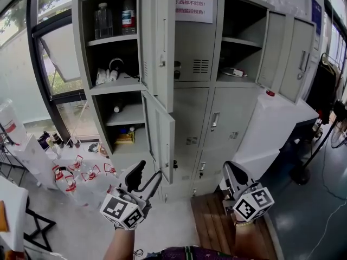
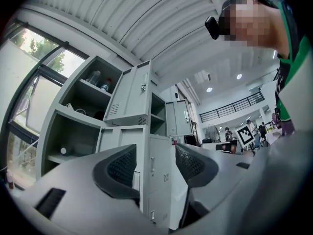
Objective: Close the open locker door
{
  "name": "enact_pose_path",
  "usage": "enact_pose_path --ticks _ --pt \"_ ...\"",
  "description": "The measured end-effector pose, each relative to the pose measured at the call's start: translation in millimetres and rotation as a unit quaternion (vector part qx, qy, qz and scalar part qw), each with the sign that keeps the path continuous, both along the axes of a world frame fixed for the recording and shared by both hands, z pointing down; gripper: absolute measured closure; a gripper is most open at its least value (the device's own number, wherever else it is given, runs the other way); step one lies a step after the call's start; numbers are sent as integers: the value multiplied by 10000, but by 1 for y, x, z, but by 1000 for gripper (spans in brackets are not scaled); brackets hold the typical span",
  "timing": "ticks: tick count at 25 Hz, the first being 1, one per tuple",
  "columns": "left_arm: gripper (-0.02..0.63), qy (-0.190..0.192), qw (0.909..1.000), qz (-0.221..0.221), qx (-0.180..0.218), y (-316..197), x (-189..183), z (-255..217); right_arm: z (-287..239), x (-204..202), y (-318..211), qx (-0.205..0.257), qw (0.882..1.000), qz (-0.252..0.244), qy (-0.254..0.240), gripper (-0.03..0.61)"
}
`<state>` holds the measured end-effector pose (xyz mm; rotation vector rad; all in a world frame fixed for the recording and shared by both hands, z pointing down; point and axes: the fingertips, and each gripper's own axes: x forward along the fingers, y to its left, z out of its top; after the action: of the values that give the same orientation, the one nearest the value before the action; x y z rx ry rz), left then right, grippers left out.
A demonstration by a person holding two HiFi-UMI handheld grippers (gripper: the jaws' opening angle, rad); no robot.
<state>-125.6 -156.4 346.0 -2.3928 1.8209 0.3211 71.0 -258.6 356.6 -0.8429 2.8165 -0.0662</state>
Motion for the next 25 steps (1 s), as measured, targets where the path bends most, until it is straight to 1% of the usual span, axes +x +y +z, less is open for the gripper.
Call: enact_pose_path --ticks 5,11,16,20,25 --pt "360 91 9998 40 -164 -22 2 13 4 -1 -9 -63 9999 -101 -62 572" --pt "360 -99 9995 152 -242 -46 5 21 7 -7 -23 0 9997 -224 -111 572" --pt "360 -101 9993 182 -322 -65 6 24 16 -10 -26 -59 9995 -297 -109 572" --pt "360 -202 9987 188 -425 -85 8 30 23 -6 -32 -146 9994 -277 -126 572" --pt "362 -195 9983 123 -534 -106 7 37 27 2 -38 -207 9994 -260 -129 572"
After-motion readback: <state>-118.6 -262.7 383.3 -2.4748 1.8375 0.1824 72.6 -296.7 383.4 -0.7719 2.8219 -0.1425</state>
